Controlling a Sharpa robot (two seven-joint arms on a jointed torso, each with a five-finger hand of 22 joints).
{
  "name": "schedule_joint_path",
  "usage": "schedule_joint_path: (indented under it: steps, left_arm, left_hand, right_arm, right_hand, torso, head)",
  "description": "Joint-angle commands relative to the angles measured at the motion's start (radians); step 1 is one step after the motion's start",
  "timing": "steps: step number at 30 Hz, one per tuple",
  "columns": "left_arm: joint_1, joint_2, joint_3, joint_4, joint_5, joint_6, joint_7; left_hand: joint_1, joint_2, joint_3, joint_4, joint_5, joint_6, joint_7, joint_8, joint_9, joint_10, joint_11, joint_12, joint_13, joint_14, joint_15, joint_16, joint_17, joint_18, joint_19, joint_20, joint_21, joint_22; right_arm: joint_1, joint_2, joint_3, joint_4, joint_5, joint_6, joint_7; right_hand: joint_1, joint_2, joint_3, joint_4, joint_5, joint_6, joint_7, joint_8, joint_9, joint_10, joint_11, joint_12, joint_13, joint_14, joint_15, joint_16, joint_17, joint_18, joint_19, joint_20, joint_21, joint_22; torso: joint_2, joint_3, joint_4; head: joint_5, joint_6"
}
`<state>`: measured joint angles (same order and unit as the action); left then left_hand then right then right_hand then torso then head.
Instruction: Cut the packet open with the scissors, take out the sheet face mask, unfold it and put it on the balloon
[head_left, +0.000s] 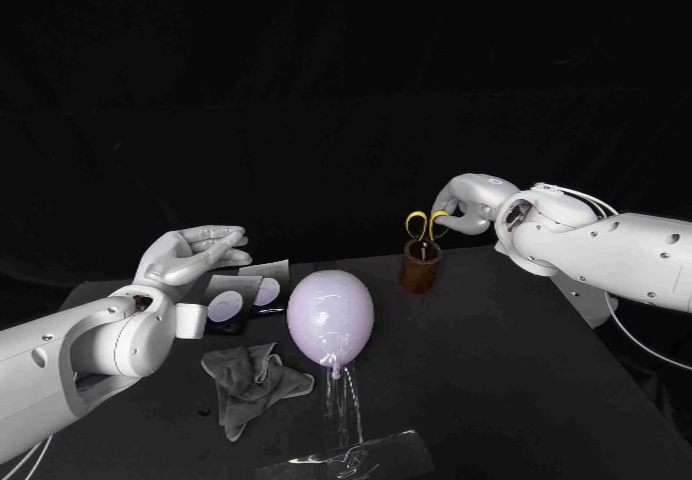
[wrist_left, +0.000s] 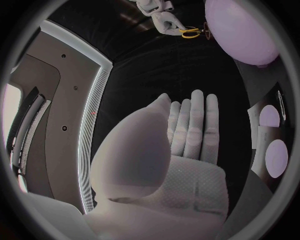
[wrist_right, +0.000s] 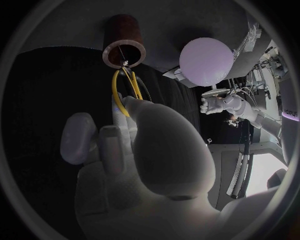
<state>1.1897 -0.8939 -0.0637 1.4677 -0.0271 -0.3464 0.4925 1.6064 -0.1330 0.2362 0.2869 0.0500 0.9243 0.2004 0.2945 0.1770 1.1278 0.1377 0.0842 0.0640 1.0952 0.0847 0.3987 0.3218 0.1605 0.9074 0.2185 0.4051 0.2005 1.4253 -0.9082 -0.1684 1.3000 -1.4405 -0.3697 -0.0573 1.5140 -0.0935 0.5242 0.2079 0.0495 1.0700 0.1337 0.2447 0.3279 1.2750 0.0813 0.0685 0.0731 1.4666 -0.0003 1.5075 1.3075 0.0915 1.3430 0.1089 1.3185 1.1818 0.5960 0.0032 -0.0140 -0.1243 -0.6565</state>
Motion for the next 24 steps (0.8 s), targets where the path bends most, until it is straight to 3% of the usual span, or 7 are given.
schedule_joint_path:
  steps: [1, 4, 6, 8, 13, 17, 24]
  left_arm:
    - [0.002, 0.006, 0.001, -0.003, 0.008, 0.028, 0.006]
    - [0.002, 0.01, 0.001, -0.008, 0.012, 0.038, 0.01]
    - [0.002, 0.014, 0.001, -0.011, 0.022, 0.046, 0.017]
    - [0.002, 0.017, 0.001, -0.015, 0.031, 0.053, 0.022]
    - [0.002, 0.032, 0.001, -0.033, 0.041, 0.069, 0.029]
    - [0.002, 0.05, 0.001, -0.058, 0.044, 0.074, 0.034]
    - [0.002, 0.099, 0.001, -0.121, 0.045, 0.079, 0.04]
  left_hand:
    - [-0.011, 0.0, 0.002, 0.002, -0.001, 0.0, 0.004, -0.004, -0.001, 0.003, 0.007, -0.007, 0.001, -0.01, 0.005, -0.006, 0.003, 0.019, -0.01, 0.005, -0.002, -0.002]
    - [-0.019, -0.003, 0.001, 0.002, -0.001, -0.001, 0.003, -0.009, -0.001, 0.004, 0.008, -0.015, 0.001, -0.027, 0.009, -0.021, 0.004, 0.013, -0.037, 0.016, -0.02, -0.012]
    - [-0.086, -0.025, -0.037, 0.002, -0.004, -0.017, 0.012, -0.021, -0.005, 0.004, 0.017, -0.018, 0.002, -0.049, 0.021, -0.039, 0.003, 0.005, -0.075, 0.031, -0.048, -0.027]
    - [-0.139, -0.025, -0.074, 0.004, -0.002, -0.035, 0.015, -0.034, -0.008, -0.001, 0.021, -0.02, 0.003, -0.093, 0.033, -0.073, -0.002, -0.004, -0.13, 0.051, -0.092, -0.05]
    - [-0.131, -0.015, -0.101, -0.001, -0.002, -0.052, 0.019, -0.046, -0.012, -0.024, 0.03, -0.022, 0.001, -0.164, 0.052, -0.129, -0.017, -0.01, -0.189, 0.07, -0.142, -0.079]
    - [-0.11, -0.009, -0.118, -0.003, -0.002, -0.058, 0.02, -0.051, -0.013, -0.049, 0.036, -0.023, -0.001, -0.206, 0.065, -0.167, -0.031, -0.016, -0.211, 0.072, -0.166, -0.095]
    - [-0.073, -0.001, -0.139, -0.008, -0.002, -0.077, 0.012, -0.062, -0.016, -0.118, 0.053, -0.024, -0.002, -0.236, 0.082, -0.202, -0.047, -0.021, -0.219, 0.073, -0.185, -0.11]
  right_arm:
    - [0.016, -0.002, 0.005, 0.006, 0.005, -0.078, 0.005]
    - [0.032, -0.006, 0.01, 0.017, 0.031, -0.079, -0.002]
    - [0.046, -0.007, 0.012, 0.027, 0.054, -0.071, -0.011]
    - [0.062, -0.008, 0.014, 0.035, 0.077, -0.06, -0.023]
    - [0.1, -0.003, 0.016, 0.054, 0.156, -0.039, -0.063]
    - [0.121, 0.016, 0.016, 0.063, 0.238, -0.032, -0.099]
    - [0.135, 0.108, 0.016, 0.03, 0.403, -0.064, -0.149]
  right_hand:
    - [-0.015, -0.004, 0.017, -0.008, 0.001, -0.011, -0.002, 0.01, 0.011, 0.024, -0.015, -0.005, 0.0, 0.066, -0.006, 0.005, 0.065, -0.008, -0.001, -0.009, 0.003, 0.003]
    - [-0.027, -0.007, 0.03, -0.014, 0.001, -0.015, -0.002, 0.016, 0.018, 0.025, -0.016, -0.005, 0.001, 0.066, -0.006, 0.005, 0.065, -0.007, -0.001, -0.009, 0.002, 0.003]
    - [-0.031, -0.009, 0.033, -0.016, 0.001, -0.018, -0.001, 0.017, 0.02, 0.024, -0.015, -0.005, 0.0, 0.065, -0.006, 0.005, 0.064, -0.007, -0.002, -0.009, 0.001, 0.002]
    - [-0.04, -0.011, 0.042, -0.019, 0.001, -0.023, 0.0, 0.02, 0.025, 0.021, -0.014, -0.006, 0.0, 0.065, -0.005, 0.005, 0.064, -0.006, -0.004, -0.008, -0.001, 0.0]
    - [-0.056, -0.007, 0.062, -0.03, 0.0, -0.023, -0.004, 0.034, 0.039, 0.035, -0.018, -0.002, 0.003, 0.065, -0.008, 0.005, 0.062, -0.005, -0.007, -0.01, -0.005, -0.003]
    - [-0.067, -0.003, 0.08, -0.039, 0.0, -0.024, -0.006, 0.044, 0.049, 0.045, -0.021, -0.001, 0.005, 0.064, -0.01, 0.004, 0.06, -0.005, -0.008, -0.012, -0.007, -0.003]
    - [-0.079, 0.002, 0.103, -0.054, 0.0, -0.027, -0.008, 0.054, 0.061, 0.055, -0.023, -0.001, 0.008, 0.064, -0.013, 0.004, 0.06, -0.004, -0.009, -0.014, -0.009, -0.004]
  torso:
    - [-0.001, 0.0004, -0.0001]
    - [0.001, 0.0003, -0.0001]
    - [-0.001, -0.0005, -0.0018]
    - [-0.001, -0.0007, -0.002]
    - [-0.007, -0.004, -0.0029]
    - [-0.01, -0.0056, -0.003]
    - [-0.015, -0.0082, -0.0011]
  head:
    - [-0.002, 0.003]
    - [-0.003, 0.009]
    - [-0.002, 0.013]
    - [-0.004, 0.012]
    - [-0.001, 0.015]
    - [0.003, 0.017]
    - [0.009, 0.027]
